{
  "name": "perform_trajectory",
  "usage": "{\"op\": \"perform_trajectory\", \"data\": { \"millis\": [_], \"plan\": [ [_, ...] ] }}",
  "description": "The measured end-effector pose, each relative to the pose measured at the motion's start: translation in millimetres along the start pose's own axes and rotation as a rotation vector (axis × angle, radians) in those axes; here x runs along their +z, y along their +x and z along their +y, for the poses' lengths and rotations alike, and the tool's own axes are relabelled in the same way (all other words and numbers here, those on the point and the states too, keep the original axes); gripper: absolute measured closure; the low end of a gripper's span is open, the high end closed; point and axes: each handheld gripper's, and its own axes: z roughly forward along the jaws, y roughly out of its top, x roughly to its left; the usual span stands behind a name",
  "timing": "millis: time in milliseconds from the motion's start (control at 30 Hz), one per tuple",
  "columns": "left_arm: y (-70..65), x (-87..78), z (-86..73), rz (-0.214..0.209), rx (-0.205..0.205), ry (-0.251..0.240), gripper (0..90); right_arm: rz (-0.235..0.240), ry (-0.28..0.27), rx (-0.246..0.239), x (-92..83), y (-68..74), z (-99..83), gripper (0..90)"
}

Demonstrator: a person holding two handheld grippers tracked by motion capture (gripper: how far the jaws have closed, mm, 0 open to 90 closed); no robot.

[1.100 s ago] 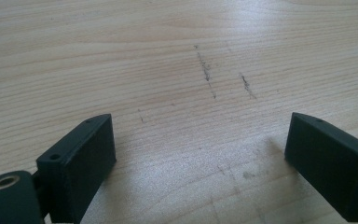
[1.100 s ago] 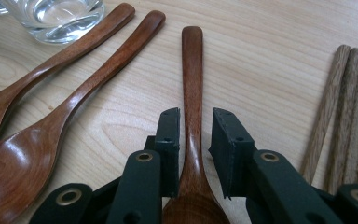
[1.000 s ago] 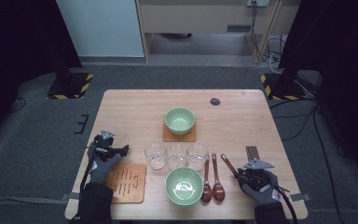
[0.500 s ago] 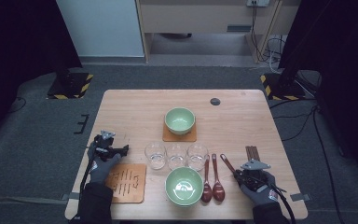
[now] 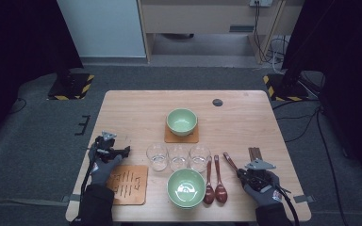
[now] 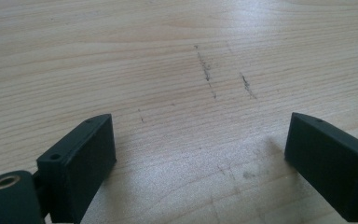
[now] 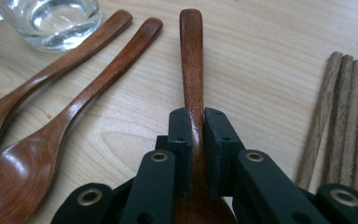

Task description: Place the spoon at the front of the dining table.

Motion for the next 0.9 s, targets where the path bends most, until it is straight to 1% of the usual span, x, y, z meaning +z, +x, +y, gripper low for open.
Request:
{"op": "perform_trajectory", "data": {
  "millis": [133, 267, 433, 567, 900],
  "plan": [
    [0.6, -1.1, -0.5, 0.007, -0.008, -0.006, 10.4, 0.010, -0.021, 0.001, -3.2, -1.8, 3.6, 81.8],
    [1.2, -3.0, -0.5, 0.014, -0.015, -0.004, 14.9, 0.015, -0.046, 0.002, -6.9, -2.1, 8.8, 81.8],
    [0.5, -5.8, 0.4, 0.019, -0.015, -0.010, 17.6, 0.019, -0.082, 0.005, -11.9, -3.7, 15.7, 81.8],
    [-1.3, -11.4, 2.7, 0.008, -0.027, -0.045, 19.1, 0.021, -0.101, 0.013, -14.9, -5.3, 18.4, 81.8],
    [-10.2, -26.3, 8.9, -0.005, -0.017, -0.119, 21.6, 0.013, -0.146, 0.009, -22.0, -8.8, 27.9, 81.8]
  ]
}}
